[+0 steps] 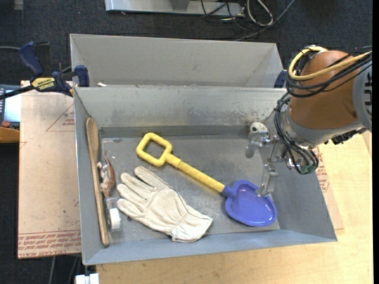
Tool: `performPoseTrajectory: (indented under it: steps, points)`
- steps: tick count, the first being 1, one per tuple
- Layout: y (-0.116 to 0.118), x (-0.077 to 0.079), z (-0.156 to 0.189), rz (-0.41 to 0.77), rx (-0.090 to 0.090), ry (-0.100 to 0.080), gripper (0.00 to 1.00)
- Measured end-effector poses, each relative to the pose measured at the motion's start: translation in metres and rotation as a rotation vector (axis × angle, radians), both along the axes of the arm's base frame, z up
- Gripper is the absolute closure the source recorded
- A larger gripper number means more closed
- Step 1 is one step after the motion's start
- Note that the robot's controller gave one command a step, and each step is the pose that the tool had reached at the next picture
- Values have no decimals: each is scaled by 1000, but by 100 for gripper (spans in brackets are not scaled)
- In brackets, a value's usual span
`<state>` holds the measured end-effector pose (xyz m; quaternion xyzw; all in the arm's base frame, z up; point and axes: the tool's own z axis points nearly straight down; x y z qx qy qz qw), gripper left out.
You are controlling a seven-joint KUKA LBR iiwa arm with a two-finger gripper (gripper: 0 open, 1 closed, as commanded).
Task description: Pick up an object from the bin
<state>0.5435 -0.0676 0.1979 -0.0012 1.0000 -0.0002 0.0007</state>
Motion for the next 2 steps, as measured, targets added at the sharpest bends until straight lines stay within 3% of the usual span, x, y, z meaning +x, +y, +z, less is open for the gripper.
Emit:
performPoseTrajectory:
  steps: [1,2]
  points:
    - [0,0,0,0,0,0,0]
    - [9,43,-36,-360,1,-4,0]
